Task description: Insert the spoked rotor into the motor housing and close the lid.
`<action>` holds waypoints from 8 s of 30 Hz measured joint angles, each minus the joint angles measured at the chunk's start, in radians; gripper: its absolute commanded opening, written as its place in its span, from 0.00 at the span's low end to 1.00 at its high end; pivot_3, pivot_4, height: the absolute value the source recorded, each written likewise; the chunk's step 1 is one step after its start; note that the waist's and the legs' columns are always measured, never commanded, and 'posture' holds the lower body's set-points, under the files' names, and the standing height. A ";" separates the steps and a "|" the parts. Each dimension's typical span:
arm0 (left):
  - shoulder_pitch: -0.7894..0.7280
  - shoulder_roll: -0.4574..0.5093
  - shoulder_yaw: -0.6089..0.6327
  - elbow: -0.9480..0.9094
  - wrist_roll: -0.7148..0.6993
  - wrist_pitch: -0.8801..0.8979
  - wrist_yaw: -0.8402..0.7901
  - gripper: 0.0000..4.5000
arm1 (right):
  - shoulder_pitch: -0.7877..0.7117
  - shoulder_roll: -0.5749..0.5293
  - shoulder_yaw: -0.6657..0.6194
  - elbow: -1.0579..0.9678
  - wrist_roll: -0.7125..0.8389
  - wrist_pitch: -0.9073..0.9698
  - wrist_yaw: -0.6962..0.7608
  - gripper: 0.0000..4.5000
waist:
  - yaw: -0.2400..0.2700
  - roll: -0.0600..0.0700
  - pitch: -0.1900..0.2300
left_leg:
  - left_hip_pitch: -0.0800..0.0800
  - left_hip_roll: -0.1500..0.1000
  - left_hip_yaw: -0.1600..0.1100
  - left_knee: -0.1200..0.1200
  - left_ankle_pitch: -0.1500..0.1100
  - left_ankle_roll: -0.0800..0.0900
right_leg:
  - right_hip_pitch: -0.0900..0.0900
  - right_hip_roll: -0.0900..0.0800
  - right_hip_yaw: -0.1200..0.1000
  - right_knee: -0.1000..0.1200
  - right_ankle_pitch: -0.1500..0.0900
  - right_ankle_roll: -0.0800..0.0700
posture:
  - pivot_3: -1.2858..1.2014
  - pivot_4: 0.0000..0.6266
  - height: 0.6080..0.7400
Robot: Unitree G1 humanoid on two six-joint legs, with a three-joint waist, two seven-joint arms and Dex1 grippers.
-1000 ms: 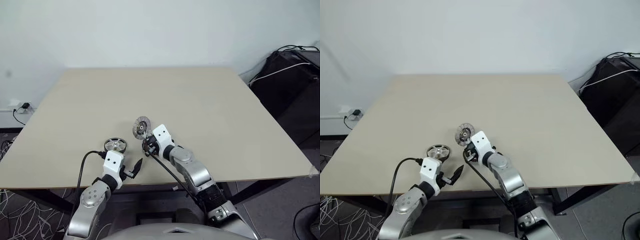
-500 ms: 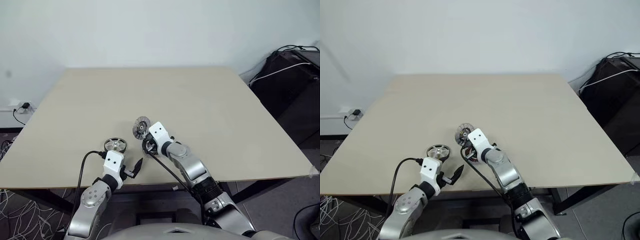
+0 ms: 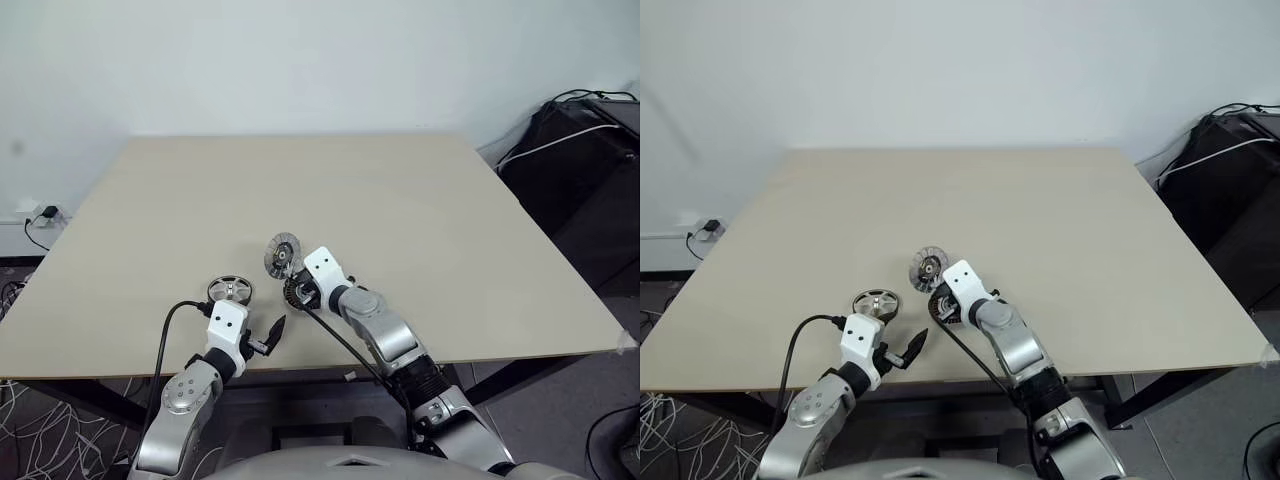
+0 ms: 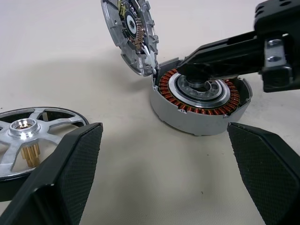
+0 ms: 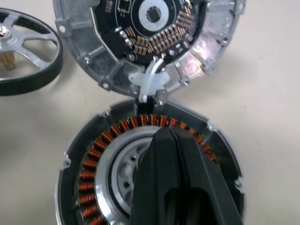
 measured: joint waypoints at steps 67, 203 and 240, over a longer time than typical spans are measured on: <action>-0.005 -0.001 -0.016 0.017 -0.001 0.000 0.000 1.00 | 0.109 -0.080 0.025 -0.155 0.017 0.023 0.075 0.00 | 0.005 -0.001 0.001 | 0.000 0.000 0.000 0.000 -0.001 -0.002 | 0.000 0.000 0.000 -0.001 0.000 0.000 | 0.52 0.00 1.00; -0.283 -0.285 0.264 0.286 -0.909 0.650 0.103 0.54 | 0.336 -0.145 -0.153 -0.457 0.125 0.069 -0.027 0.00 | 0.009 -0.012 0.006 | -0.003 -0.002 -0.001 0.000 0.001 0.001 | -0.001 0.001 -0.001 -0.003 0.000 0.000 | 0.52 0.00 1.00; -0.098 -0.176 0.160 -0.002 -0.606 0.399 -0.076 0.76 | 0.289 -0.116 -0.123 -0.459 0.168 0.058 0.017 0.08 | 0.008 -0.010 0.006 | -0.004 0.000 -0.001 0.000 -0.002 -0.003 | -0.001 0.000 0.000 -0.004 0.000 0.000 | 0.52 0.00 1.00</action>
